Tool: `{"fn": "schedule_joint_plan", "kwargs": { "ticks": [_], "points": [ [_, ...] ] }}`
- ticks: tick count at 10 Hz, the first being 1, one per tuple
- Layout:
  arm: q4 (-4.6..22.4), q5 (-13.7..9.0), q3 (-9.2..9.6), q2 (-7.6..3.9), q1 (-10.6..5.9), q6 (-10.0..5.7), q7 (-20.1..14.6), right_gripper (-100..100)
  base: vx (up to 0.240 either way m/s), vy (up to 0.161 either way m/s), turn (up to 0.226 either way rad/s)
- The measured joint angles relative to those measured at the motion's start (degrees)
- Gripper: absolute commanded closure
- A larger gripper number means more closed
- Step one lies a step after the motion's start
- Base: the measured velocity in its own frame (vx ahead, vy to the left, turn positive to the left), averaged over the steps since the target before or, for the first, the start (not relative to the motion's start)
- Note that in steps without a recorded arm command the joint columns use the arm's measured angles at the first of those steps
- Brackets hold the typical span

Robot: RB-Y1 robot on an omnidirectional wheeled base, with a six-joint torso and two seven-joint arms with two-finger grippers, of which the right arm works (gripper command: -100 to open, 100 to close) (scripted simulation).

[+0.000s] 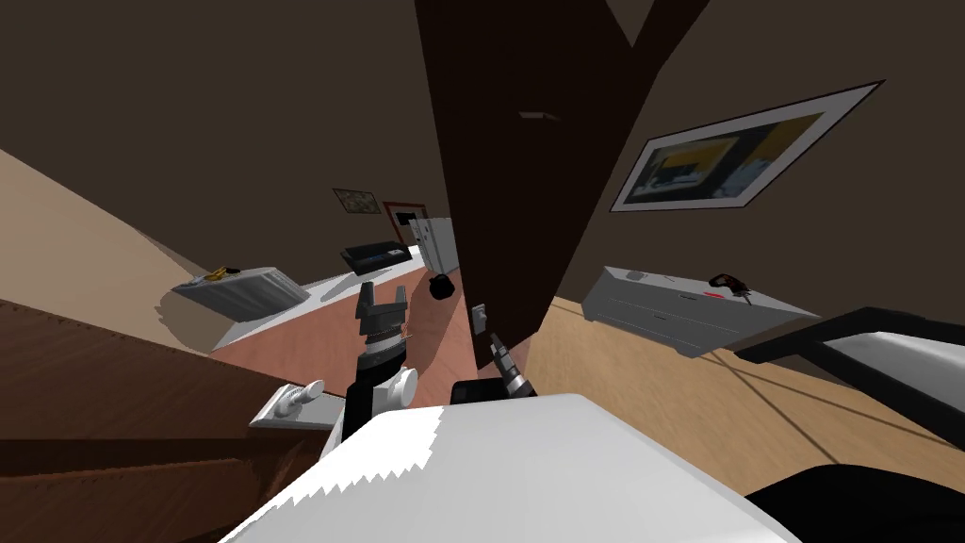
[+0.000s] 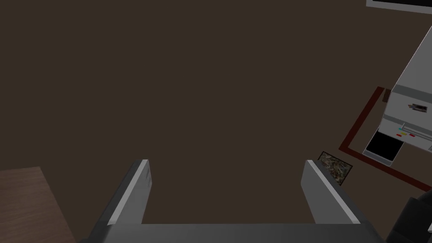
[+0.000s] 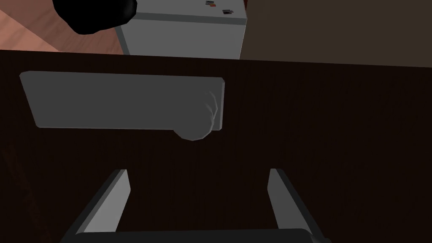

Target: Push the door open

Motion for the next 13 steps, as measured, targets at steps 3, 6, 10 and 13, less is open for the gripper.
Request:
{"fn": "schedule_joint_plan", "kwargs": {
  "ticks": [3,6,10,13],
  "points": [
    [0.29,-0.18,-0.11,0.55,-1.0,0.83,0.37,-100,0.219,0.076,0.028],
    [0.02,-0.21,-0.04,0.95,-1.47,1.45,0.39,100,0.018,0.004,0.001],
    [0.01,-0.2,-0.13,1.05,-1.67,1.52,0.44,100,-0.015,-0.006,0.0],
    [0.42,-1.04,0.01,0.65,-2.33,2.06,1.46,100,0.153,0.103,-0.121]
  ]
}}
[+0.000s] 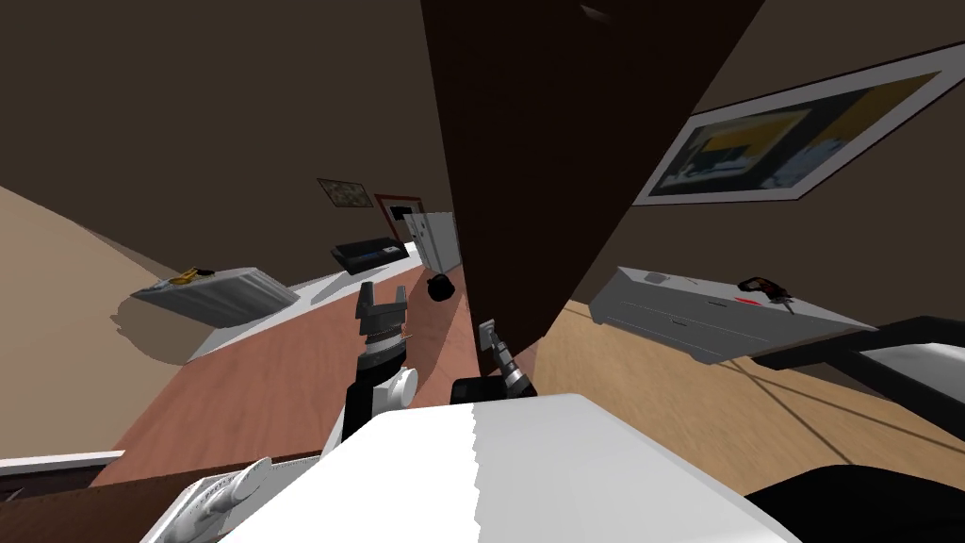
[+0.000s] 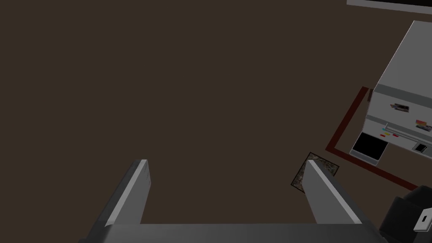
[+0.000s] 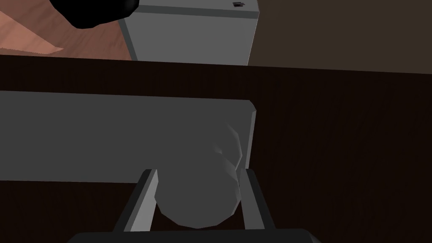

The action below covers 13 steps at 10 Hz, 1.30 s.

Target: Push the door open

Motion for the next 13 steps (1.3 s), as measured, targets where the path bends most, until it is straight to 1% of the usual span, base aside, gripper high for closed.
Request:
{"fn": "schedule_joint_plan", "kwargs": {
  "ticks": [3,4,5,6,8,10,11,12,13],
  "points": [
    [0.95,-1.28,0.26,0.4,-0.5,0.15,1.9,100,0.205,0.11,-0.182],
    [1.3,-1.68,0.46,0.84,-0.65,0.31,2.53,100,0.199,0.129,-0.225],
    [1.94,-2.18,0.54,1.74,-0.95,0.6,3.32,100,0.195,0.146,-0.186],
    [2.08,-2.61,0.44,2.26,-0.86,0.86,4.01,100,0.158,0.153,-0.135],
    [2.39,-3.14,-0.25,3.19,-0.98,1.06,5.01,100,0.088,0.102,-0.057],
    [2.29,-3.62,-0.5,4.04,-1.26,1.54,5.22,100,0.024,0.058,-0.033],
    [2.24,-3.64,-0.5,4.12,-1.35,1.56,5.23,100,0.116,-0.004,-0.065],
    [2.4,-3.8,-0.5,3.38,-1.4,1.51,5.2,100,0.162,0.0,-0.037],
    [2.78,-3.92,-0.63,3.12,-1.38,1.33,5.37,100,0.167,0.066,-0.066]
  ]
}}
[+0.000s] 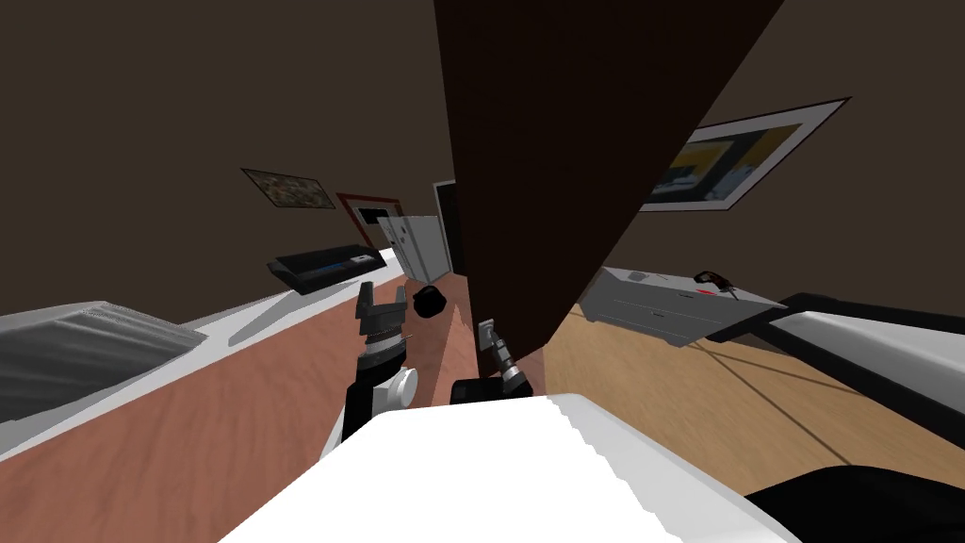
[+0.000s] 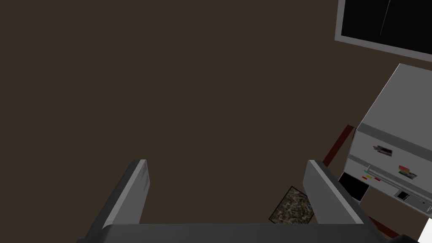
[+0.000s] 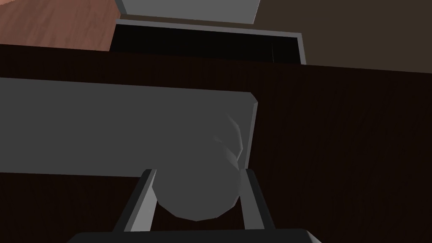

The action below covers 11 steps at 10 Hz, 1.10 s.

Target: Push the door open

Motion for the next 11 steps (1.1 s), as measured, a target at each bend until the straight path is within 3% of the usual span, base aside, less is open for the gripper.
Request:
{"fn": "schedule_joint_plan", "kwargs": {
  "ticks": [1,2,3,11],
  "points": [
    [-0.7,-0.4,-0.58,-1.02,-0.08,0.3,-0.21,100,0.209,0.087,-0.186],
    [-1.33,-0.69,-1.1,-1.35,0.02,0.55,-0.2,100,0.216,0.134,-0.144],
    [-1.23,-1.0,-1.75,-1.44,0.19,0.44,0.05,-100,0.116,0.097,-0.188],
    [0.46,2.42,-5.92,-6.15,-0.24,-7.81,-7.23,-100,0.012,0.041,-0.154]
  ]
}}
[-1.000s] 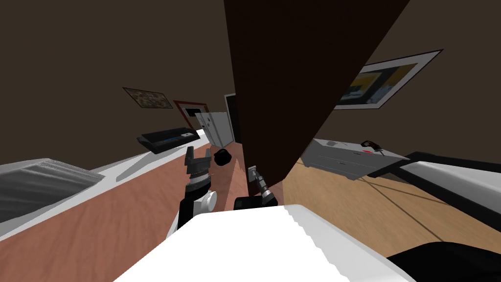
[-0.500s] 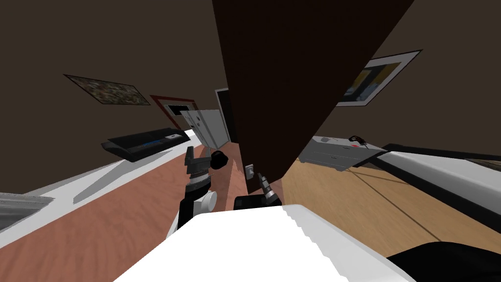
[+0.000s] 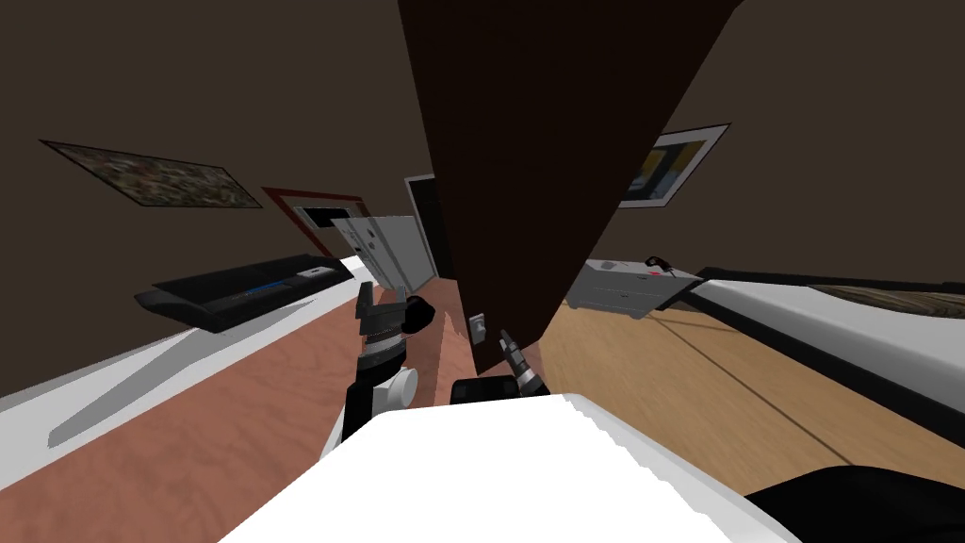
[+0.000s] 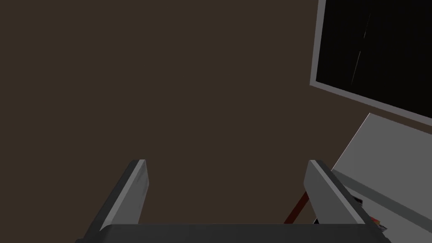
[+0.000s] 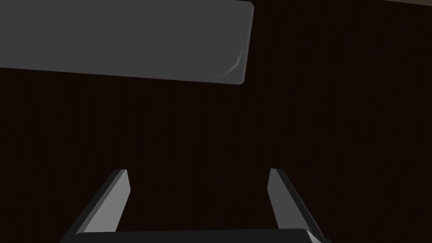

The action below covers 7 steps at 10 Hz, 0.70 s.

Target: Push the door open

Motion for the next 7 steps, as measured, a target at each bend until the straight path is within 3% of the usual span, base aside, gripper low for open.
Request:
{"fn": "schedule_joint_plan", "kwargs": {
  "ticks": [3,7],
  "points": [
    [0.51,1.67,-1.71,-1.96,-0.02,-3.64,-3.31,-100,0.034,0.064,-0.189],
    [2.11,3.87,-4.77,-5.07,-0.33,-9.77,-8.27,-100,0.015,0.072,-0.192]
  ]
}}
